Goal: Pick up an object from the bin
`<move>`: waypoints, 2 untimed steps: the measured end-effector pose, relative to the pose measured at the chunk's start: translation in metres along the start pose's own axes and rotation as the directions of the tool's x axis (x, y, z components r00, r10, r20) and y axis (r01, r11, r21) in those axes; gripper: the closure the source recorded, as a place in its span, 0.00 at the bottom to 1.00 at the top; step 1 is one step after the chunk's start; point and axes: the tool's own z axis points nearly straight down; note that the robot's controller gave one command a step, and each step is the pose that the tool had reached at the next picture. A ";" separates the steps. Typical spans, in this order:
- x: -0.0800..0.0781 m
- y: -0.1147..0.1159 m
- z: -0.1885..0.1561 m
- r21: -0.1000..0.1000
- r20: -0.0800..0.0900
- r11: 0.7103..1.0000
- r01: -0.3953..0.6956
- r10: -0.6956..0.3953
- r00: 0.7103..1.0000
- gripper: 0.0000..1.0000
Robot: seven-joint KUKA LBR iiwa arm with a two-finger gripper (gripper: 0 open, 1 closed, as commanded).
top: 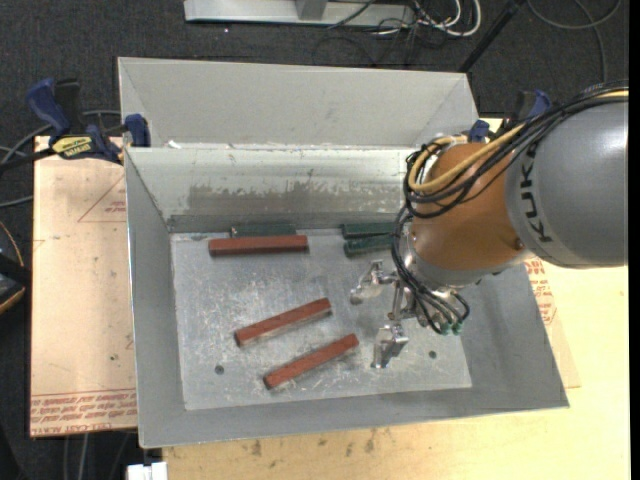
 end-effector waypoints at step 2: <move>0.000 0.053 0.050 0.004 0.010 0.993 0.120 -0.120 0.993 1.00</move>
Offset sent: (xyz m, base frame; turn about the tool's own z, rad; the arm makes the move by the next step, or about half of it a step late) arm 0.0000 0.0000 0.0000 0.0000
